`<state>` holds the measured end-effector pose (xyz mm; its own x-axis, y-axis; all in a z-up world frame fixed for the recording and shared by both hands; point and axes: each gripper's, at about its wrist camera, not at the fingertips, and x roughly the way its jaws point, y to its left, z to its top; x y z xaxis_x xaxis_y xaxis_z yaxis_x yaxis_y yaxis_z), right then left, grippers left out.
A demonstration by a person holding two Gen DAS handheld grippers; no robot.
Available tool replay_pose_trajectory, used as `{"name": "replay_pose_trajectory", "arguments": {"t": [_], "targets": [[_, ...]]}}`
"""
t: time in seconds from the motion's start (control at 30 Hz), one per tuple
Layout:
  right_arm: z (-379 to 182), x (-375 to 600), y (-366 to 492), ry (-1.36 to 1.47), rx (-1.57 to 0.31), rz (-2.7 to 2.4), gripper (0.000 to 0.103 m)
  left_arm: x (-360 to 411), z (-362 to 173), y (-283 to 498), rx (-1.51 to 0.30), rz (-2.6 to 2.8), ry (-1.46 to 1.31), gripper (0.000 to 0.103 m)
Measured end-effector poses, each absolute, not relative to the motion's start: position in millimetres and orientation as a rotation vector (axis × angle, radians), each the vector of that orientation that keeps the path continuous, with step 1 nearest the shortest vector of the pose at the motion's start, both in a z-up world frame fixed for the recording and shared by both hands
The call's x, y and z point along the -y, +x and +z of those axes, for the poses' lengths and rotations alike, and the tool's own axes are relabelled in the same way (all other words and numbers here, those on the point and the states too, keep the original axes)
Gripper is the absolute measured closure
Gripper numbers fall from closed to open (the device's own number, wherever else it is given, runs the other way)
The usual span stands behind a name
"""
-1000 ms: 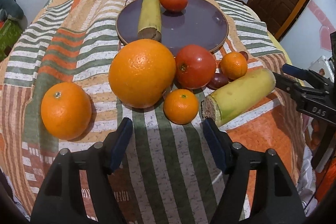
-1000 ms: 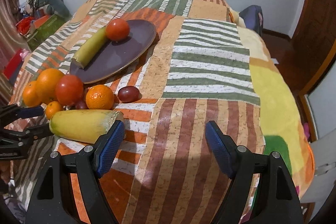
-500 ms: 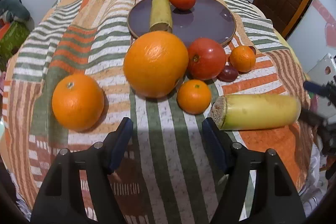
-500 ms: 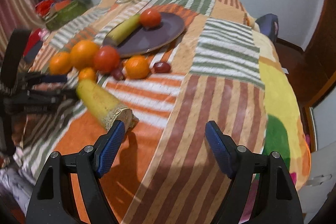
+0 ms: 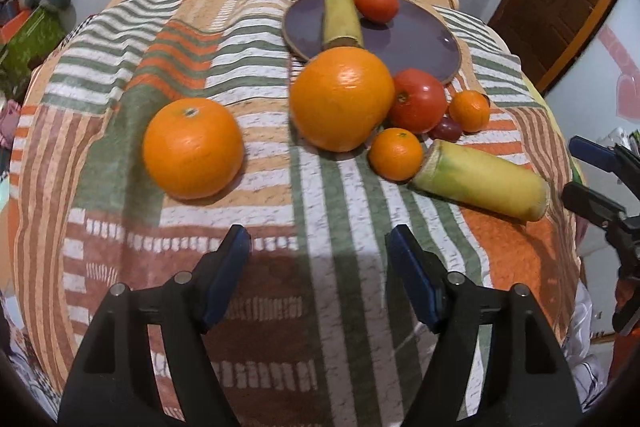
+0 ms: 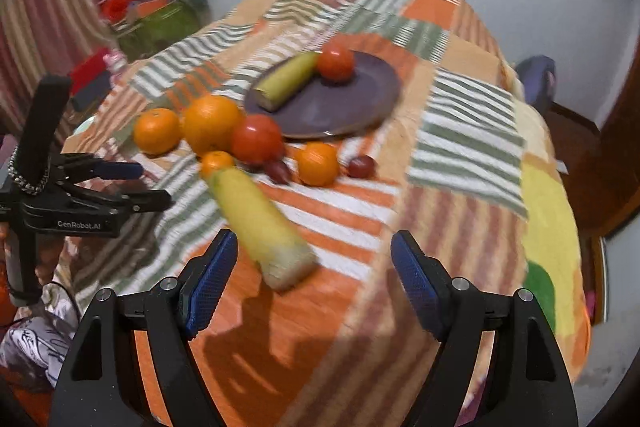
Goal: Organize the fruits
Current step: 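Grasp the yellow corn cob lying on the bedspread with the right gripper, then grasp the large orange with the left gripper while the right gripper holds the corn cob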
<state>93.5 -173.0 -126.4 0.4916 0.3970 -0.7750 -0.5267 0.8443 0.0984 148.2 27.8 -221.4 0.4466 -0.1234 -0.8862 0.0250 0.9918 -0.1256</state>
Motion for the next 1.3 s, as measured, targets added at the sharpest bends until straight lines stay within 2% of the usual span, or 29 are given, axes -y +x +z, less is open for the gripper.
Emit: {"name": "replay_pose_trajectory", "arguments": {"t": [0.1,0.17,0.2,0.37,0.6,0.87,1.17,1.3], "targets": [[-137,153,103,-0.197,-0.912,0.614,0.027,-34,-219,144,-1.093,-0.077,-0.102,0.03],[-149,138,112,-0.215,-0.953,0.643,0.032,-38,-215,141,-1.081,-0.068,-0.101,0.03],[-154,132,115,-0.22,-0.976,0.665,0.04,-40,-214,139,-1.076,-0.066,-0.103,0.03],[-171,113,122,-0.267,-1.021,0.689,0.043,-53,-208,135,-1.048,-0.029,-0.095,0.03],[-165,129,110,-0.269,-1.019,0.706,0.063,-83,-205,139,-1.032,0.024,-0.131,0.03],[-160,166,102,-0.206,-1.055,0.606,0.064,-101,-210,160,-1.031,0.043,-0.148,0.03],[-165,154,110,-0.201,-1.065,0.593,0.061,-97,-219,188,-1.032,0.045,-0.109,0.03],[-165,153,108,-0.209,-1.027,0.584,0.065,-91,-227,195,-1.037,0.064,-0.076,0.028]]}}
